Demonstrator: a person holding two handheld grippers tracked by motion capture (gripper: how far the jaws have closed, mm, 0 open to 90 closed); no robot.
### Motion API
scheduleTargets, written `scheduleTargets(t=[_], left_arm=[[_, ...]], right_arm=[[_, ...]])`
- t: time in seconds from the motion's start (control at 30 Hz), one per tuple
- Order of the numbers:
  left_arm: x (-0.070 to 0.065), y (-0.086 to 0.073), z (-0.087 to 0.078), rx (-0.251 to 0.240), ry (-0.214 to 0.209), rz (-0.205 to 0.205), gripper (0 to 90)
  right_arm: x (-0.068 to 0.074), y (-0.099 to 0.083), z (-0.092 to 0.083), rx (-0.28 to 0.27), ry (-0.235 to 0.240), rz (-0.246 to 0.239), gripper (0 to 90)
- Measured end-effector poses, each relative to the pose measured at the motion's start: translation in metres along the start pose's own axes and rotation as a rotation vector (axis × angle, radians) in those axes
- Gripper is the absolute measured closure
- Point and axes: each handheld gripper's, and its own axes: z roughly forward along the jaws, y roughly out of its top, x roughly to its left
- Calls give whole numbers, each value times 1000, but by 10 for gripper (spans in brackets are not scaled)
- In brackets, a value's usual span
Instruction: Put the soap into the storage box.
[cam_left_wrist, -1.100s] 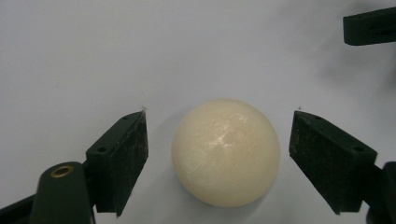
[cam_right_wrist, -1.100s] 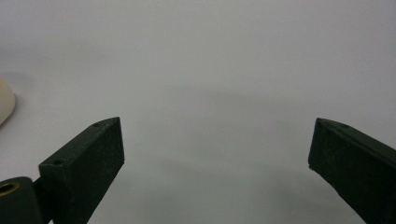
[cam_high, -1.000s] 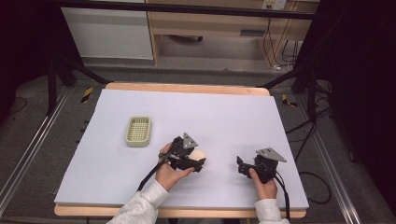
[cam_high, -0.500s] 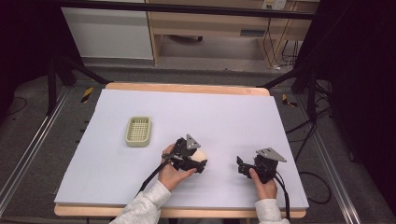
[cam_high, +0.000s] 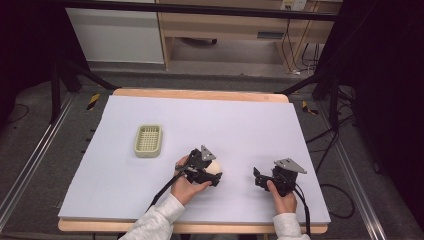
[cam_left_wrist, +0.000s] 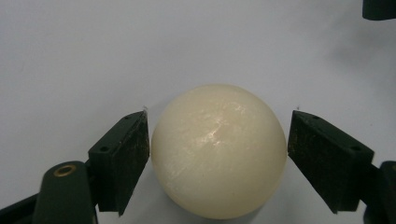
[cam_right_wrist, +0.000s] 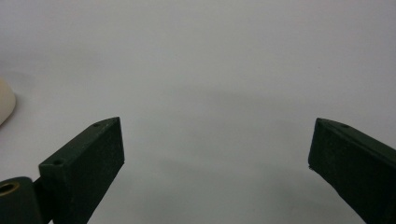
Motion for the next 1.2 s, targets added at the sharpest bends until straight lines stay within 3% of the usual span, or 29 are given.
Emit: scheduleTargets(t=[1.2], left_arm=[[0, -2, 10, 34, 0, -13, 238]], right_arm=[[0, 0, 0, 0, 0, 0, 39]])
